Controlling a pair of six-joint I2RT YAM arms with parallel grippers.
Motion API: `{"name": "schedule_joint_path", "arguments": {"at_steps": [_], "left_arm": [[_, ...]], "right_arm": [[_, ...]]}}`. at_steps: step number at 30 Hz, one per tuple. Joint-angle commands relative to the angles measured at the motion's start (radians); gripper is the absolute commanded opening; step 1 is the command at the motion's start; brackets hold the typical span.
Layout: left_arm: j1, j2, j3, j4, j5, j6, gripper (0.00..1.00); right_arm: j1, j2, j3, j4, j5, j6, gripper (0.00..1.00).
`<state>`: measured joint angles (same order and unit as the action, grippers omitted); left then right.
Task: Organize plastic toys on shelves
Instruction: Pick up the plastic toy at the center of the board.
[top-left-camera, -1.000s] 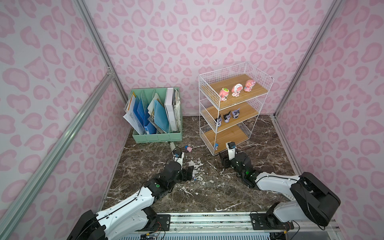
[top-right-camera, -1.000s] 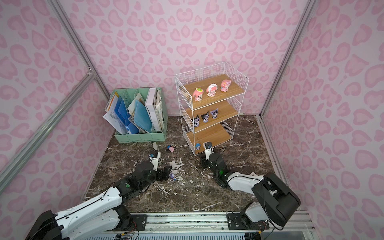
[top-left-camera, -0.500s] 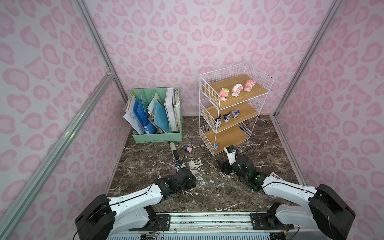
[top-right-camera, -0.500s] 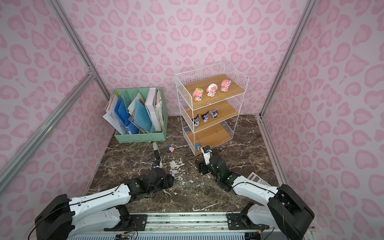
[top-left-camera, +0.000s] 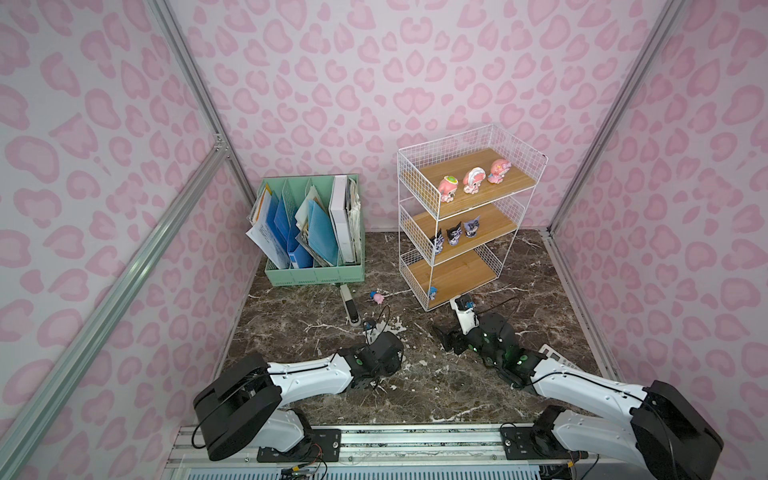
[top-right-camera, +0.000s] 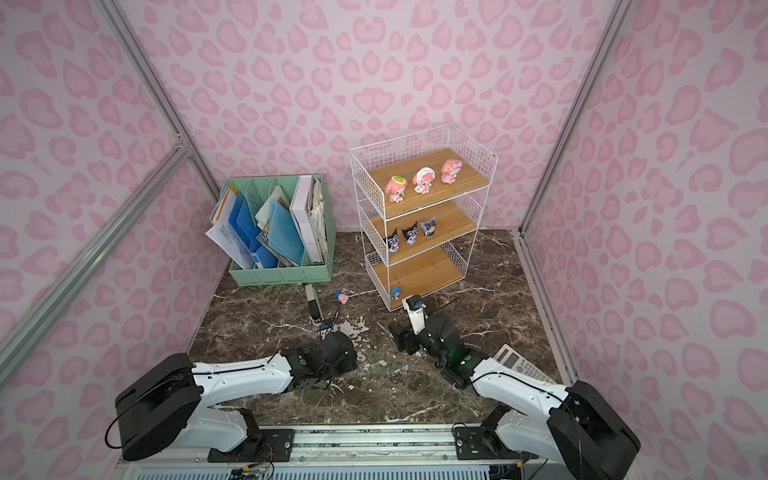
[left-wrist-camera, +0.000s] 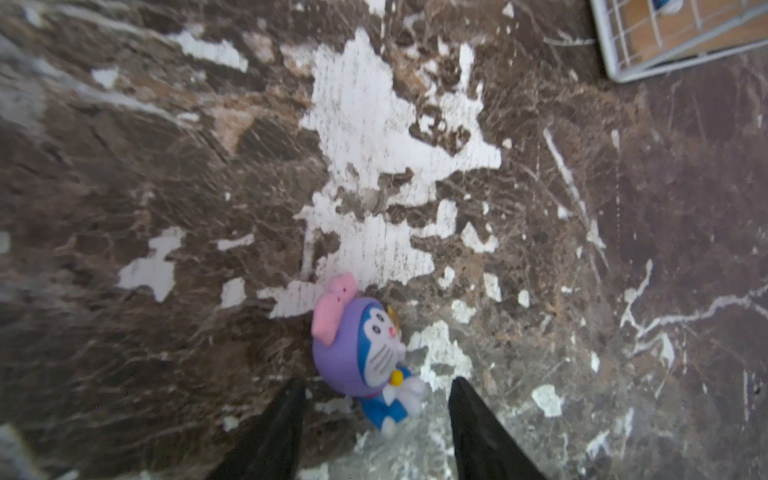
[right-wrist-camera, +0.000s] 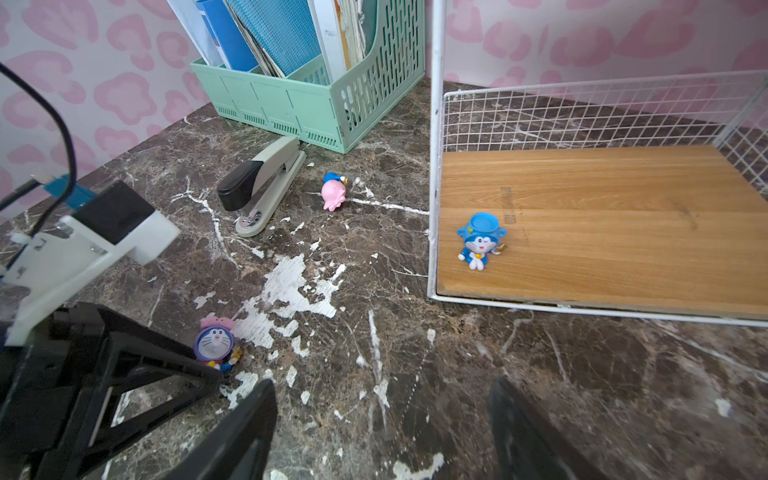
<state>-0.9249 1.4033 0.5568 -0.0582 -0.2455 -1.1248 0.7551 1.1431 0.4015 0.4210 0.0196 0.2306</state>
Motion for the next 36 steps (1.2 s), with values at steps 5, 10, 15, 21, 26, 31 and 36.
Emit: {"name": "schedule_joint_path", "arguments": {"at_steps": [5,10,15,21,26,31,36], "left_arm": [[0.0,0.054,0.034,-0.028,-0.015,-0.012,0.47],[0.0,0.059,0.036,-0.034,-0.009,-0.003,0.38],[-0.006,0.061,0.067,-0.069,-0.031,0.035,0.31],[-0.014,0.052,0.076,-0.065,-0.032,0.074,0.26],[-0.018,0.031,0.074,-0.052,-0.047,0.13,0.22],[-0.023,-0.037,0.048,0.023,-0.077,0.26,0.22],[-0.024,-0.103,0.004,0.135,-0.115,0.446,0.22]], "right_arm": [[-0.01,-0.015,-0.02,0.044,0.009,-0.006,0.82],[-0.017,-0.026,-0.028,0.048,0.01,-0.005,0.82],[-0.022,-0.019,-0.032,0.057,0.0,0.003,0.82],[-0.022,-0.025,-0.022,0.042,-0.015,0.003,0.82],[-0.022,-0.028,0.004,0.006,-0.04,0.013,0.82],[-0.023,-0.026,0.041,-0.053,-0.076,0.027,0.82],[-0.04,-0.006,0.105,-0.114,-0.178,0.131,0.81]]}}
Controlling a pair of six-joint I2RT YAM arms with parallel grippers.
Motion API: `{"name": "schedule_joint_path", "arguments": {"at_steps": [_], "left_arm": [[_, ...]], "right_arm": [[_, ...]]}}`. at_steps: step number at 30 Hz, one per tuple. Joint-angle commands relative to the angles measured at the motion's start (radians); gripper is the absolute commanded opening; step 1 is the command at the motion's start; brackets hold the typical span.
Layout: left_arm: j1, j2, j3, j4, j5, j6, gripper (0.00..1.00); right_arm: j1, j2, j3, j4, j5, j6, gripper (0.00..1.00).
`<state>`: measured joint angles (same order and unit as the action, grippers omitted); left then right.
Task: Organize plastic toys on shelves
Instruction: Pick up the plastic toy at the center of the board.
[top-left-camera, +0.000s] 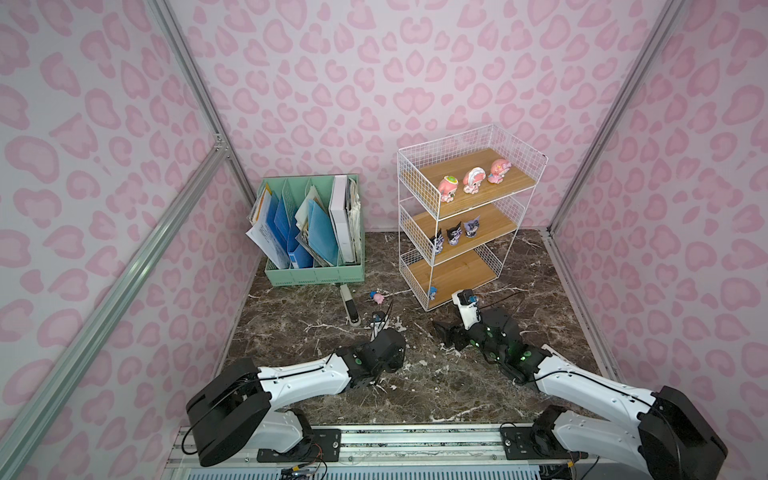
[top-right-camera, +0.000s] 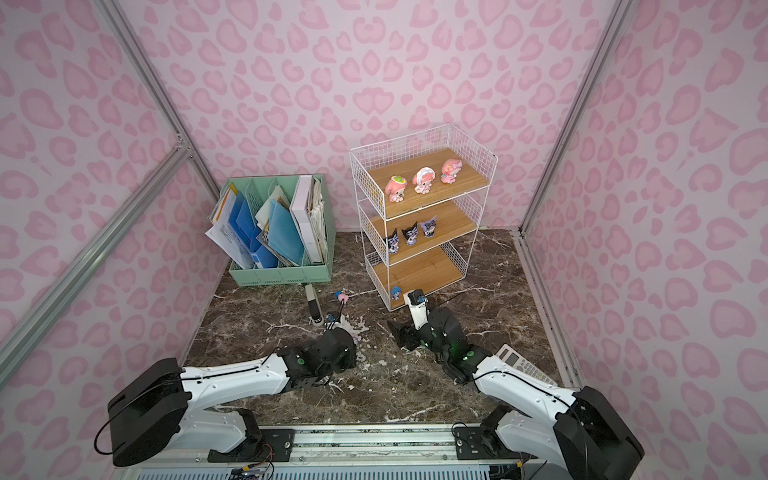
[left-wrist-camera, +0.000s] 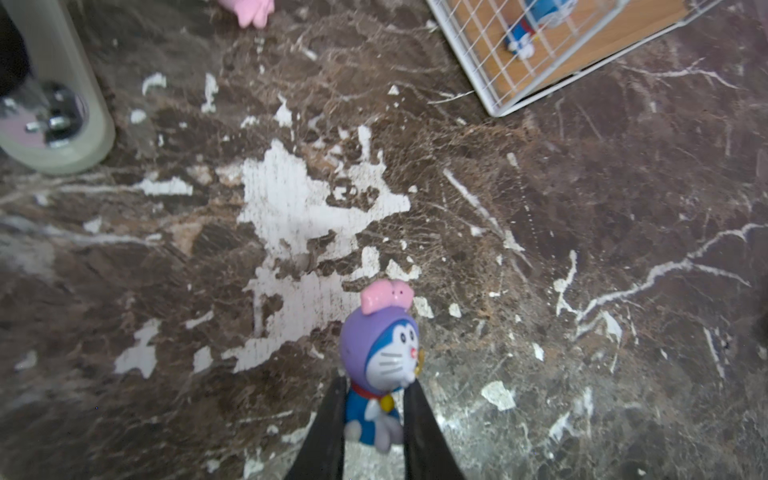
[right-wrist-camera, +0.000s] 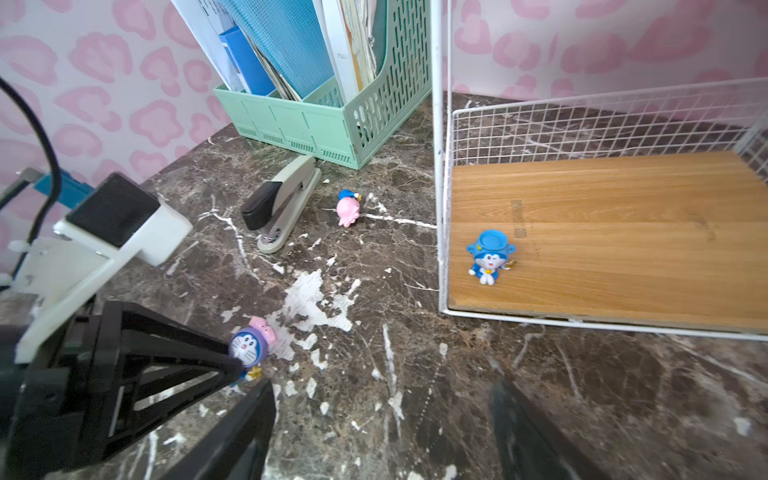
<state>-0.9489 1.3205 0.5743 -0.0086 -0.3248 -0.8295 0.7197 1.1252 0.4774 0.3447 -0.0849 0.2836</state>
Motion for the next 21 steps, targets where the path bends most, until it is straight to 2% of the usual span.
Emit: {"name": "schedule_joint_path", "arguments": {"at_steps": [1,7,12,21], "left_arm": [[-0.001,-0.032,-0.022,0.109,-0.03,0.193,0.22],[-0.002,-0.117,-0.093,0.266,0.022,0.399,0.2],[-0.003,-0.166,-0.109,0.292,0.049,0.487,0.2],[-0.004,-0.182,-0.096,0.265,0.04,0.553,0.2]], "right_arm": [[-0.006,0.021,0.044,-0.048,-0.096,0.111,0.81],[-0.006,0.079,0.093,-0.042,-0.243,0.295,0.77],[-0.004,0.138,0.152,-0.037,-0.324,0.422,0.7],[0.076,0.248,0.324,-0.209,-0.19,0.586,0.7]]}}
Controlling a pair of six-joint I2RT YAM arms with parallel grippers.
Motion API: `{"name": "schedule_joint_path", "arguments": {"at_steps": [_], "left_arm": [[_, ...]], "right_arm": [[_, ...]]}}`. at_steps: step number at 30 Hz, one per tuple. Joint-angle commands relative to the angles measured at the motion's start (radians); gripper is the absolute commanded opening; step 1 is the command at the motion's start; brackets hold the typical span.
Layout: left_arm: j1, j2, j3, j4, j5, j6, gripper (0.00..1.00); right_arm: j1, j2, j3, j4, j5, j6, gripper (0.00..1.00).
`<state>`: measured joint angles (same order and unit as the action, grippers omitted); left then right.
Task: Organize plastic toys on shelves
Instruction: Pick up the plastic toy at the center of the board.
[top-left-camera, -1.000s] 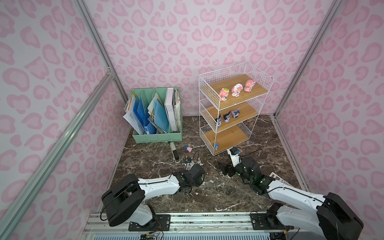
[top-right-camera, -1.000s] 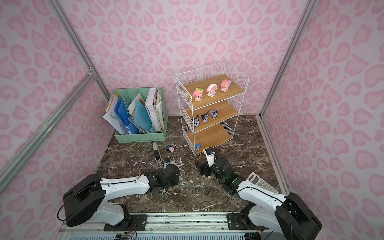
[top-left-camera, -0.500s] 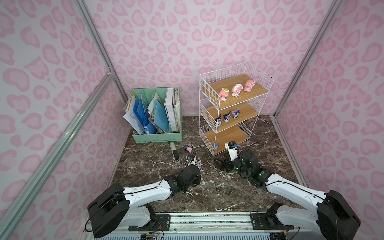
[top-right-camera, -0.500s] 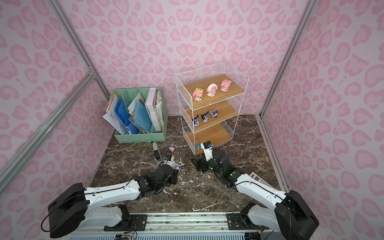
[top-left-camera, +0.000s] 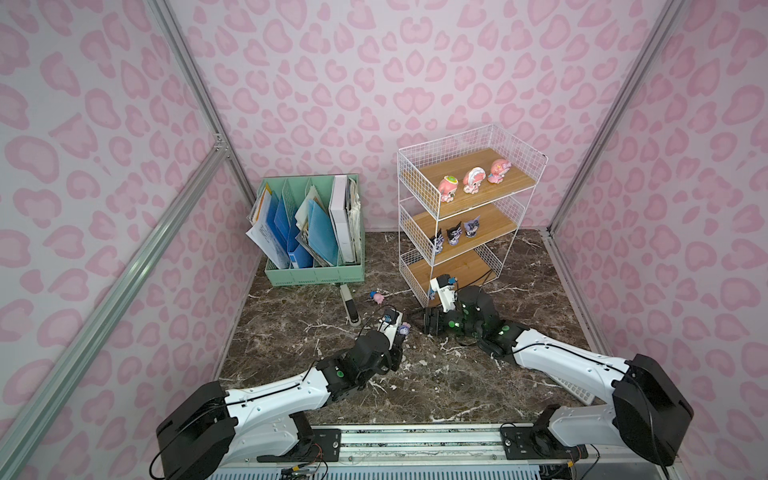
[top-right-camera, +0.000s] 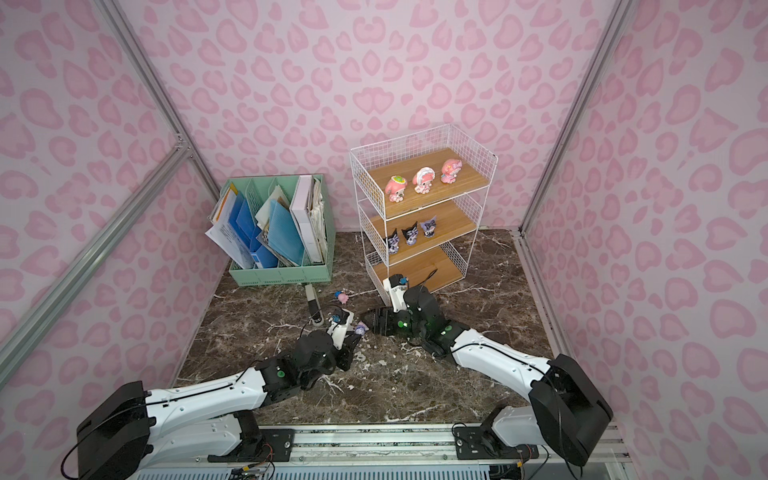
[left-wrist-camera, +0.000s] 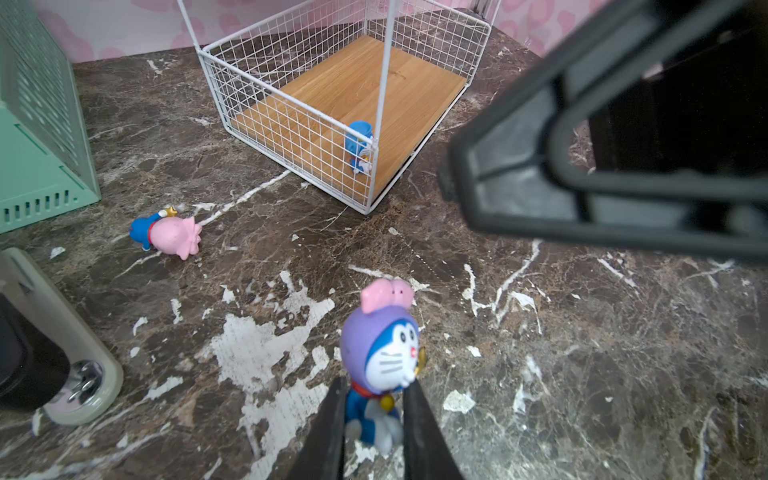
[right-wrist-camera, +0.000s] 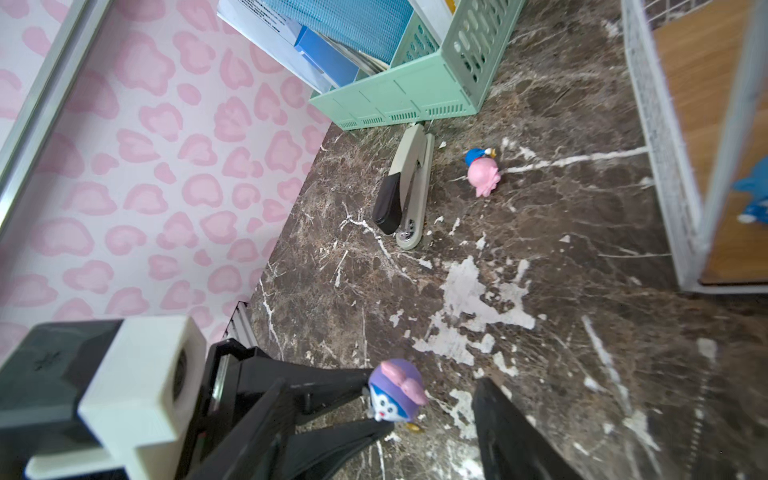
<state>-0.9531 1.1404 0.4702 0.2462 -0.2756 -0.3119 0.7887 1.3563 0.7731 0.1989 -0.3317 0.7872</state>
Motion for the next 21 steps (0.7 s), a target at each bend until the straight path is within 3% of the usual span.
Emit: {"name": "schedule_joint_path", "arguments": {"at_steps": [1,21], "left_arm": [[0.001,-0.002,0.009,0.008,-0.012,0.037,0.2],[-0.001,0.01,0.015,0.002,-0.031,0.043,0.2]], "right_arm": [[0.015,0.024,0.04,-0.081,0.077,0.098,0.69],[0.096,0.134,0.115,-0.109,0.153,0.21,0.49]]}}
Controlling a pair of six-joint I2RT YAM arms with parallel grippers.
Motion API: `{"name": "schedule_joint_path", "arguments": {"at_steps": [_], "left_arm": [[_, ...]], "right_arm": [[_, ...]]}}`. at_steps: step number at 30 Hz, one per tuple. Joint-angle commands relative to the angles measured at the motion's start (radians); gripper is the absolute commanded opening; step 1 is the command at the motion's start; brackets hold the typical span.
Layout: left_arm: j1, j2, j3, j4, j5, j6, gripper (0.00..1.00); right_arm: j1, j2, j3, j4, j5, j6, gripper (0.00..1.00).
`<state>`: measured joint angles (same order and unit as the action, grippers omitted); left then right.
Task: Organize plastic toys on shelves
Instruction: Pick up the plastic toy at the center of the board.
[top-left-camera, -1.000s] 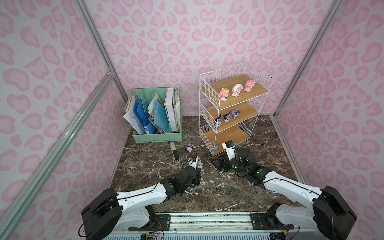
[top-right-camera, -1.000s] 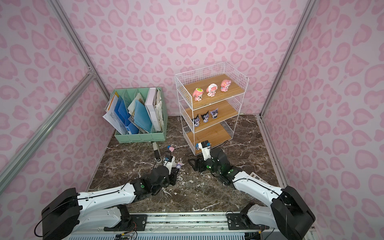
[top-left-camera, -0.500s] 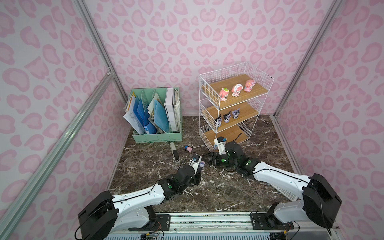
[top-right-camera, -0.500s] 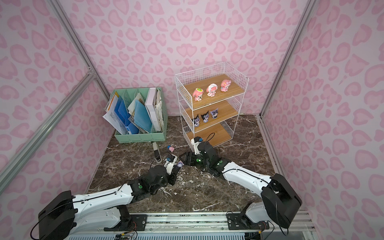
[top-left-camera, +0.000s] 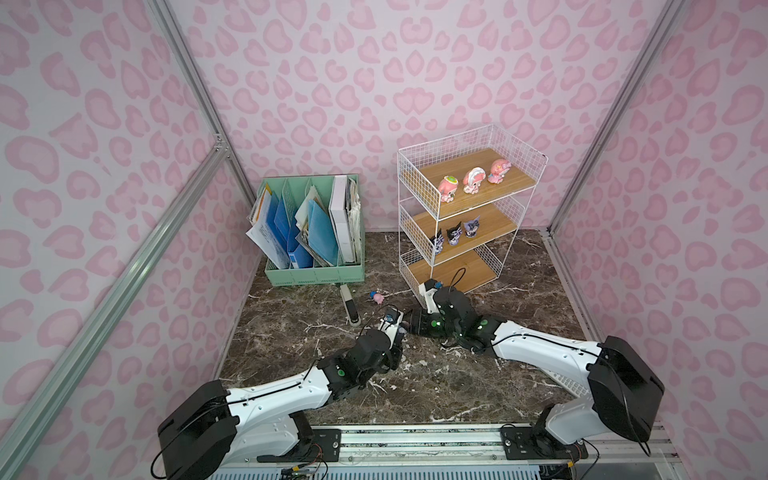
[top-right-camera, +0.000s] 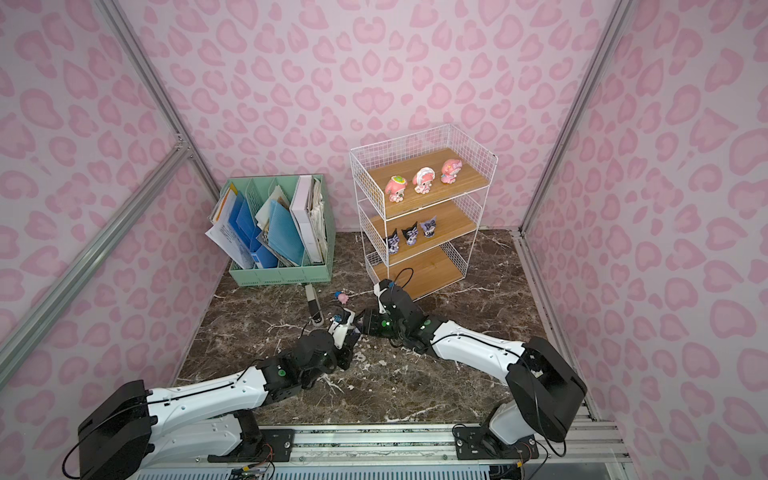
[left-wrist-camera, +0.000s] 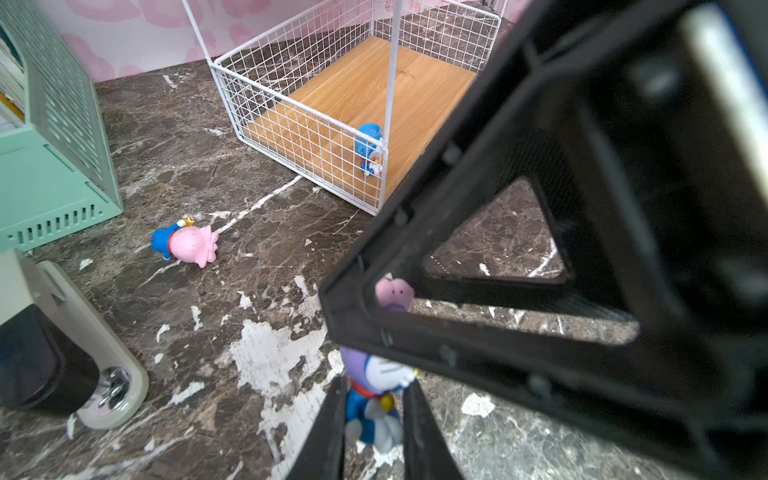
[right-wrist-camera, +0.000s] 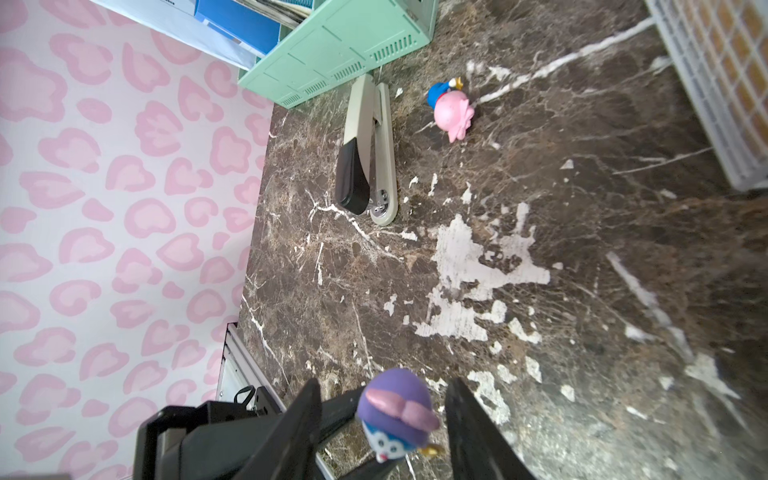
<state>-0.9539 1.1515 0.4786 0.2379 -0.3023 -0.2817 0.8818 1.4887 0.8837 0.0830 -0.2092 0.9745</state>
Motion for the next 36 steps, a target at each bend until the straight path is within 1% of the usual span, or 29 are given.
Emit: {"name": "schedule_joint_path", "arguments": {"at_steps": [1,10,14,20,24,28,30,32,36], "left_arm": [[0.0,-0.003,0.006,0.009,-0.004,0.012,0.21],[-0.002,-0.002,0.006,0.01,-0.006,0.013,0.2],[-0.005,-0.001,0.008,0.011,-0.006,0.016,0.2],[-0.011,0.008,0.012,0.005,-0.011,0.025,0.2],[-0.027,0.016,0.021,-0.012,-0.05,0.039,0.2],[-0.045,0.029,0.034,-0.033,-0.092,0.057,0.2],[-0.054,0.039,0.043,-0.041,-0.109,0.062,0.2],[-0.063,0.046,0.047,-0.041,-0.12,0.066,0.2],[-0.08,0.052,0.051,-0.041,-0.151,0.075,0.21]], "right_arm": [[0.003,0.002,0.001,0.013,0.032,0.029,0.47],[0.012,0.021,0.007,0.027,0.021,0.044,0.44],[0.011,0.028,0.004,0.035,0.021,0.05,0.38],[0.011,0.03,0.004,0.039,0.027,0.052,0.36],[0.012,0.033,0.009,0.027,0.031,0.056,0.38],[0.011,0.028,0.004,0.019,0.04,0.063,0.37],[0.011,0.028,0.003,0.018,0.047,0.066,0.36],[0.01,0.028,0.001,0.02,0.048,0.069,0.29],[0.006,0.027,-0.002,0.015,0.054,0.067,0.26]]}}
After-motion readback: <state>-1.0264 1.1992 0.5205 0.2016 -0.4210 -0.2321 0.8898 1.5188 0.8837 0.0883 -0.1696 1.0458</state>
